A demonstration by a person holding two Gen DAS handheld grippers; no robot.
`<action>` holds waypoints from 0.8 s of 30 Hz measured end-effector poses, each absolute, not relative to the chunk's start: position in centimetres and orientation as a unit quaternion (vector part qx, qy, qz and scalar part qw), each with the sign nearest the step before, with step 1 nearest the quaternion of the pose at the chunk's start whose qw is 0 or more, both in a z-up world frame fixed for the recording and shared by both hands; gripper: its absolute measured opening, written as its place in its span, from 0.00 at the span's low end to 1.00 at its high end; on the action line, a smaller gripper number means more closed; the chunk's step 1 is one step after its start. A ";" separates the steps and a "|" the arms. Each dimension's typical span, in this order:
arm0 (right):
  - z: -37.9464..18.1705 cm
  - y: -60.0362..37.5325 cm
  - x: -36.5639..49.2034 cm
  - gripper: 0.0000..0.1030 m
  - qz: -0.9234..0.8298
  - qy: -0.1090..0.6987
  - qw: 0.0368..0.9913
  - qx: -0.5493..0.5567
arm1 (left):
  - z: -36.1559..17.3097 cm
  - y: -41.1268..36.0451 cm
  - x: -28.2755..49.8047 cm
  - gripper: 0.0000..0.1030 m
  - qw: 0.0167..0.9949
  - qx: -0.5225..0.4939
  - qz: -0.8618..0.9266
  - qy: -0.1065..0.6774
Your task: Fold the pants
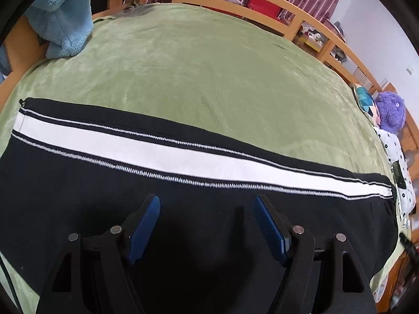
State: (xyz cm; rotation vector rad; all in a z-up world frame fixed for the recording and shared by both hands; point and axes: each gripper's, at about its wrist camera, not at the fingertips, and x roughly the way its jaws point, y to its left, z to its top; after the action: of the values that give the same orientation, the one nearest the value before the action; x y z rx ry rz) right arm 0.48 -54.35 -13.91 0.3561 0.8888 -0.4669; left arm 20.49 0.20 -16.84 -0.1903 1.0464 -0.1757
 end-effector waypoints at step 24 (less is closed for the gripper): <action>-20.1 -59.1 1.1 0.15 -0.138 0.302 0.852 0.405 | -19.6 1.3 18.5 0.71 0.844 -0.097 -0.029 0.526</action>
State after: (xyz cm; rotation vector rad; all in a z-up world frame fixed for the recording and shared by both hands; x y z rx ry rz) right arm 1.08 -59.10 -20.07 0.8530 0.6354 -0.2912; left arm 18.49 1.33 -19.59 -0.2053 1.1109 -0.0602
